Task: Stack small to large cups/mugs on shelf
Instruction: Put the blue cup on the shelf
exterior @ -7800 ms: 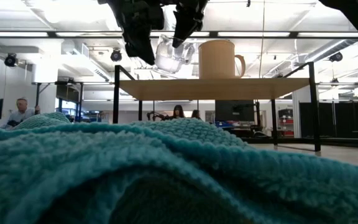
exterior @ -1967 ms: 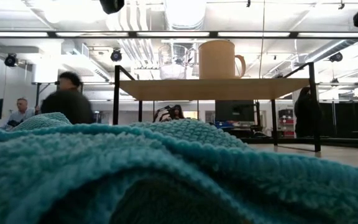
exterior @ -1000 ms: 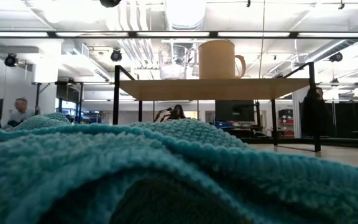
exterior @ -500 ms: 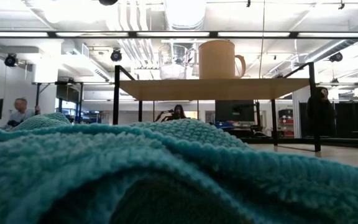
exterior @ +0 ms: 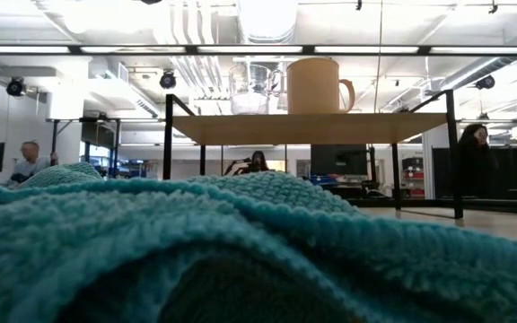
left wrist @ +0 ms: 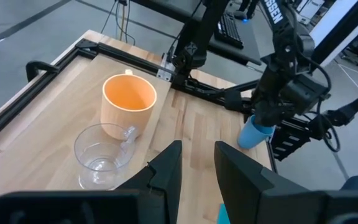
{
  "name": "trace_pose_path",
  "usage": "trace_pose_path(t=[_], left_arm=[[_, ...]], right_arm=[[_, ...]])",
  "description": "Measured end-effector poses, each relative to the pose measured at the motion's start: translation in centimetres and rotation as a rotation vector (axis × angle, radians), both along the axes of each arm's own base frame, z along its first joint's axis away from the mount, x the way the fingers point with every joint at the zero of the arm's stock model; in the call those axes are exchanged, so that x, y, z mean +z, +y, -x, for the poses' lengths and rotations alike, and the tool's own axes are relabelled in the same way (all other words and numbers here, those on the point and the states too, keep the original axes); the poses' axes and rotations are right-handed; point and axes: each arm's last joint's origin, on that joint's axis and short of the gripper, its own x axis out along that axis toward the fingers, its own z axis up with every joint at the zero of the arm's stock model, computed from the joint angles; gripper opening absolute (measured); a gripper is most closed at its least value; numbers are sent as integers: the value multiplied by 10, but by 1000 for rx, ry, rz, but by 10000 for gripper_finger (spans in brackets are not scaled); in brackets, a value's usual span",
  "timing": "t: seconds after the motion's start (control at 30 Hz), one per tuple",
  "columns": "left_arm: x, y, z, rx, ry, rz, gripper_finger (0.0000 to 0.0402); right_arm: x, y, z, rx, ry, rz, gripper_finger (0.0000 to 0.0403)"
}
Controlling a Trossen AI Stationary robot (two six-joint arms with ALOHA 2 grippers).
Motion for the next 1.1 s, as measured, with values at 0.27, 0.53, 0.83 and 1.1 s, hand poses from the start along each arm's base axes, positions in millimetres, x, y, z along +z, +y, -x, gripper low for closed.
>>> trace_pose_path(t=[0.27, 0.53, 0.83, 1.1], left_arm=[[1, -1, 4, -2, -8, -1, 81], [5, -3, 11, -2, -32, -6, 81], [8, -3, 15, -1, -44, -9, 81], [7, -3, 14, 1, -42, -2, 81]], right_arm=[[0, -1, -1, -5, -32, 31, 104], [-10, 2, -3, 5, -9, 52, 63], [-7, -1, 0, 4, 11, 69, 14], [41, -27, 13, -163, -28, 43, 10]])
